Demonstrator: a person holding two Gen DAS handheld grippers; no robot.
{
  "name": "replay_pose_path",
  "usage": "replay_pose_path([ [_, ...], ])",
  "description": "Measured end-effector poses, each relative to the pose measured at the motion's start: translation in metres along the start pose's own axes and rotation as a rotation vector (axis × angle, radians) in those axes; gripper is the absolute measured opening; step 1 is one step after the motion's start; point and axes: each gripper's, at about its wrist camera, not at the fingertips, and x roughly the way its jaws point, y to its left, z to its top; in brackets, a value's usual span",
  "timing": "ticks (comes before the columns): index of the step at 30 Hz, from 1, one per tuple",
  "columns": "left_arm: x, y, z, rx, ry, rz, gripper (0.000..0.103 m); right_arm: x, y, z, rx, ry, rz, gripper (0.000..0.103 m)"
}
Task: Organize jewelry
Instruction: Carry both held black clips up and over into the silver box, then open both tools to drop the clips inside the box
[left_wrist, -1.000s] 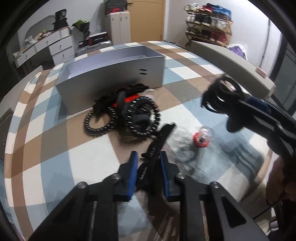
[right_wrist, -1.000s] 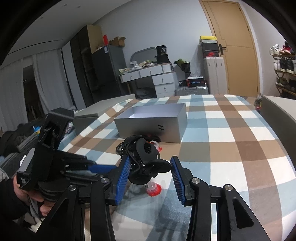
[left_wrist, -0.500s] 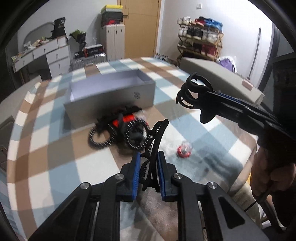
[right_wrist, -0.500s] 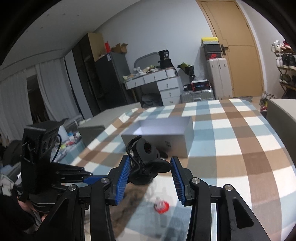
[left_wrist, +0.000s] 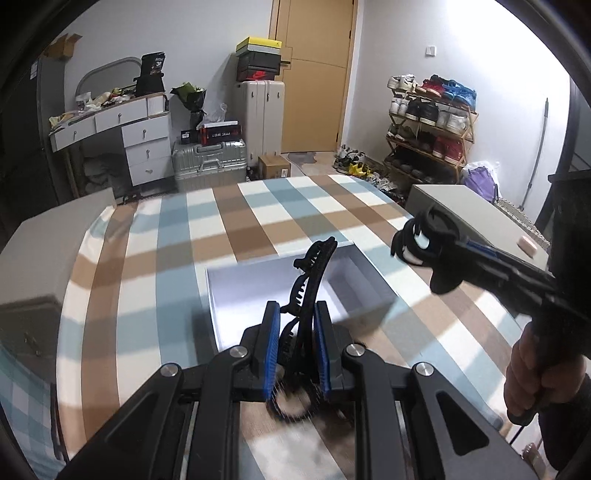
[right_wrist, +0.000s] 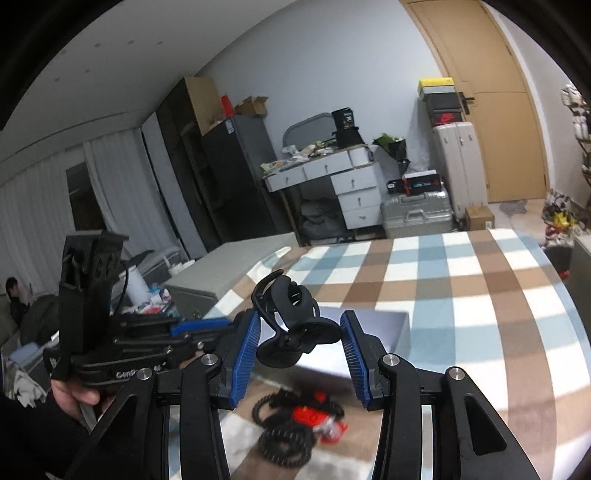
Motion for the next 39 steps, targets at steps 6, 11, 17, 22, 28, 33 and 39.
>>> replay_pose_path([
  [6, 0.032, 0.015, 0.013, -0.001, 0.047, -0.055, 0.013, 0.039, -0.013, 0.011, -0.001, 0.056, -0.001, 0.044],
  [11, 0.049, 0.015, 0.019, 0.016, 0.085, -0.085, 0.013, 0.067, -0.026, 0.006, 0.022, 0.124, -0.016, 0.044],
  [17, 0.063, 0.014, 0.015, 0.001, 0.126, -0.104, 0.013, 0.083, -0.035, -0.002, 0.041, 0.174, -0.025, 0.044],
  [22, 0.066, 0.015, 0.015, -0.013, 0.135, -0.113, 0.013, 0.090, -0.043, -0.006, 0.076, 0.199, -0.029, 0.044],
  [28, 0.070, 0.016, 0.015, -0.015, 0.148, -0.131, 0.013, 0.095, -0.044, -0.009, 0.088, 0.220, -0.024, 0.044],
  [33, 0.069, 0.017, 0.016, -0.023, 0.131, -0.135, 0.014, 0.094, -0.040, -0.007, 0.083, 0.213, -0.028, 0.045],
  [39, 0.065, 0.016, 0.014, -0.019, 0.134, -0.105, 0.037, 0.086, -0.037, -0.004, 0.082, 0.190, -0.009, 0.054],
])
